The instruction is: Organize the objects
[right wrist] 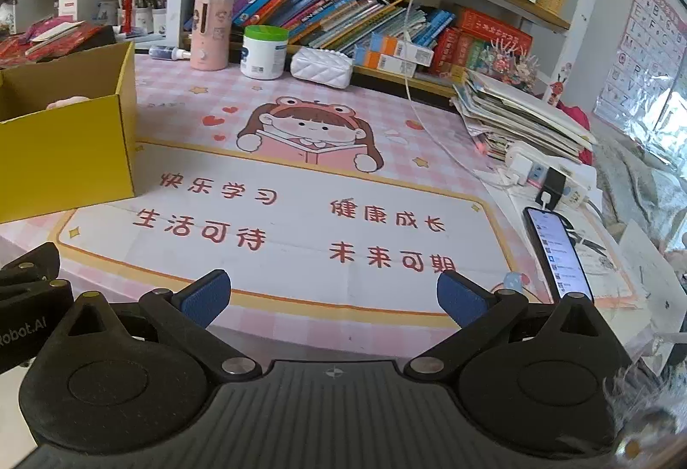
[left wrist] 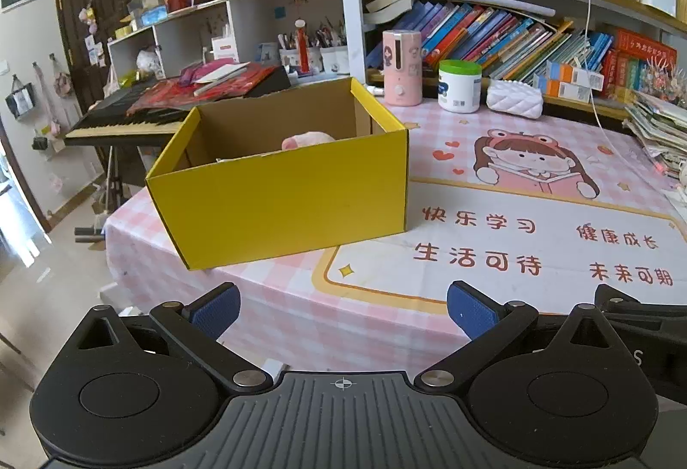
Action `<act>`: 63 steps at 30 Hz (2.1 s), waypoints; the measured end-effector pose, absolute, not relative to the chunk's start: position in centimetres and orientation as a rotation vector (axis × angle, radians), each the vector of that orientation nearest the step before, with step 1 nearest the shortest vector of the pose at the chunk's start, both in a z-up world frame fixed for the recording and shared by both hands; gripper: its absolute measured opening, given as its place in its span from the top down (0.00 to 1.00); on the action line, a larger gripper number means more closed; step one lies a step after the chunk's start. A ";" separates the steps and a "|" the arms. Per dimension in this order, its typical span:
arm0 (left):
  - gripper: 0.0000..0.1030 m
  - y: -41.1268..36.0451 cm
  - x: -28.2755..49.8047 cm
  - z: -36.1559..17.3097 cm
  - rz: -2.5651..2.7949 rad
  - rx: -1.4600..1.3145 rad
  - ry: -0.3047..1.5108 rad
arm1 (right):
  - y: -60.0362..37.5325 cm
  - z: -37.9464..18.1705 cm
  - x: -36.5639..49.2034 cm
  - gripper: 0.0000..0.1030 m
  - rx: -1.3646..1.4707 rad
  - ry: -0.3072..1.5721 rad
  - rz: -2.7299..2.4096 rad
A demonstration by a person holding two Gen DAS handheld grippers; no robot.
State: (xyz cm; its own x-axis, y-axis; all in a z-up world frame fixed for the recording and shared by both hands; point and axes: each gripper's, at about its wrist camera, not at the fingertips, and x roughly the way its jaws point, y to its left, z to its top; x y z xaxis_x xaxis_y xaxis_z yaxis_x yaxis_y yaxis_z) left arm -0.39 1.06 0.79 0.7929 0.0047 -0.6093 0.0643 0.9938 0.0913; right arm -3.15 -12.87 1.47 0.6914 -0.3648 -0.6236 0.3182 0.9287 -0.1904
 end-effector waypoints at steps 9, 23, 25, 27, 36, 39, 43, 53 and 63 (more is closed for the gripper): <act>0.00 0.2 -1.0 1.0 -0.011 0.126 0.650 | -13.2 1.5 -3.8 0.00 -0.068 0.711 -0.413; 0.00 -0.1 -1.5 1.0 0.005 0.139 0.656 | -13.4 1.4 -4.3 0.00 -0.063 0.716 -0.414; 0.00 -0.1 -1.5 0.9 0.007 0.142 0.658 | -13.4 1.4 -4.2 0.00 -0.060 0.717 -0.412; 0.00 -0.1 -1.5 0.9 0.007 0.143 0.657 | -13.4 1.4 -4.2 0.00 -0.061 0.717 -0.413; 0.00 -0.1 -1.4 0.8 0.010 0.145 0.664 | -13.4 1.4 -4.2 0.00 -0.062 0.718 -0.413; 0.00 -0.1 -1.4 0.8 0.009 0.143 0.664 | -13.4 1.4 -4.2 0.00 -0.063 0.717 -0.414; 0.00 -0.1 -1.3 0.8 0.007 0.141 0.664 | -13.4 1.4 -4.1 0.00 -0.062 0.716 -0.414; 0.00 0.8 -1.0 1.7 -0.009 0.057 0.623 | -13.5 1.0 -3.7 0.00 -0.049 0.746 -0.346; 0.00 0.1 -0.6 1.4 -0.060 0.057 0.652 | -12.0 1.4 -3.8 0.00 -0.060 0.714 -0.205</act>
